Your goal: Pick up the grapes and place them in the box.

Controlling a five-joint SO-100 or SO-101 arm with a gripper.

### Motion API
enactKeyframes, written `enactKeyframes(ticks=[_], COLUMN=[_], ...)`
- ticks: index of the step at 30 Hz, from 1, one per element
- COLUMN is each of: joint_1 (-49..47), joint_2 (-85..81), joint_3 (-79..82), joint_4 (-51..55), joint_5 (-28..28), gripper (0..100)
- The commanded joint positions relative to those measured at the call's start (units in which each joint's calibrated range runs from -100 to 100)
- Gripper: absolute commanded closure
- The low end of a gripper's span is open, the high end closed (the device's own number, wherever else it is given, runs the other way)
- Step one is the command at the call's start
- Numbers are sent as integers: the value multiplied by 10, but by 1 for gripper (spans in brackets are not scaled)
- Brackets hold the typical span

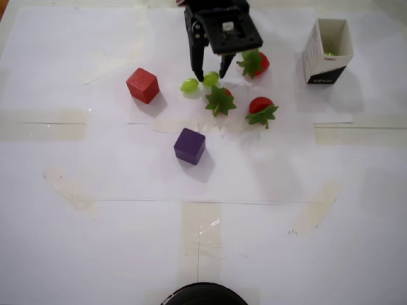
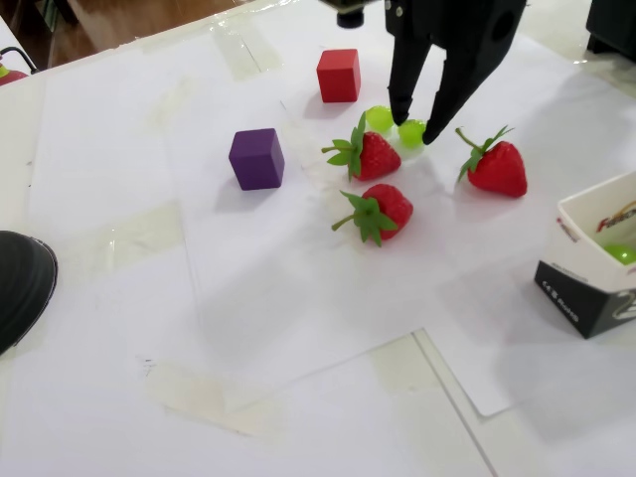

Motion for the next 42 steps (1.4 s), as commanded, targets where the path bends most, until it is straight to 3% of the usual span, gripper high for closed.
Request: enactKeyframes(ticks=[1, 19, 29, 42], joint_1=[4, -1, -4, -15], joint_2=[-36, -38, -40, -59], joint_3=[13, 32, 36, 22], joint_4=[-34, -73, -78, -72], joint_5=[4, 3, -2, -1], gripper=[84, 84, 93, 94])
